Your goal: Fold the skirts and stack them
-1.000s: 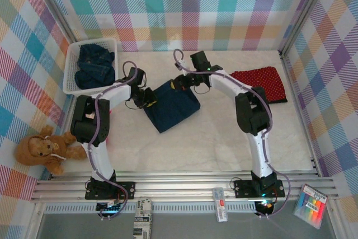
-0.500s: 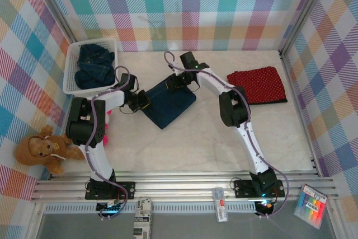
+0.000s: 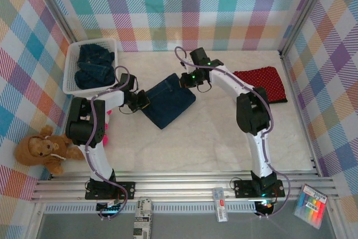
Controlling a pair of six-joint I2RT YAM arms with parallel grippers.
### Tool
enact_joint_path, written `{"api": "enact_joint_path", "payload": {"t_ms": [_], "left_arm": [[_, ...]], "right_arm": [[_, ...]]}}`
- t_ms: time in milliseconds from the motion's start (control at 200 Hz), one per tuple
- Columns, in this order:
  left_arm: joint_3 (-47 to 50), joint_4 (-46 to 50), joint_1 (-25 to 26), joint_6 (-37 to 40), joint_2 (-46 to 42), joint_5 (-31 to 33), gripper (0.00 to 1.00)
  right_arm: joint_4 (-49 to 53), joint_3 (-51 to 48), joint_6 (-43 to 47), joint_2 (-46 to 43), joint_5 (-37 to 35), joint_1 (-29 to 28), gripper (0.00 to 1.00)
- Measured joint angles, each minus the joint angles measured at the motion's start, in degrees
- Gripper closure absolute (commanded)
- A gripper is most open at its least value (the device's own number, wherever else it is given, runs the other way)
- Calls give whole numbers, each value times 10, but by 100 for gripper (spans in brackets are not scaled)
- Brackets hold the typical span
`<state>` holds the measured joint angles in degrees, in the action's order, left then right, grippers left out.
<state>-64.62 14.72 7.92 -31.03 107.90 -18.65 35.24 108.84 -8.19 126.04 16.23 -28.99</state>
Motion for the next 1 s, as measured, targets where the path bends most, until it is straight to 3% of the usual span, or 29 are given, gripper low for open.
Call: {"api": "enact_joint_path", "payload": {"t_ms": [320,490,575,880,1000], "left_arm": [[1,-5,-17,2,5,-28,99],[3,-8,-17,13,5,-31,99],[3,-7,-14,29,5,-32,99],[-9,23,36,96,9,-49,98],[-21,49,52,114,11,-58,90]], "right_arm": [[61,92,-24,140,30,-7,100],[63,94,-76,143,27,-6,100],[17,25,-113,108,30,-6,100],[-205,-384,-322,-124,37,-12,100],[-277,-492,-401,-193,26,-16,95]]}}
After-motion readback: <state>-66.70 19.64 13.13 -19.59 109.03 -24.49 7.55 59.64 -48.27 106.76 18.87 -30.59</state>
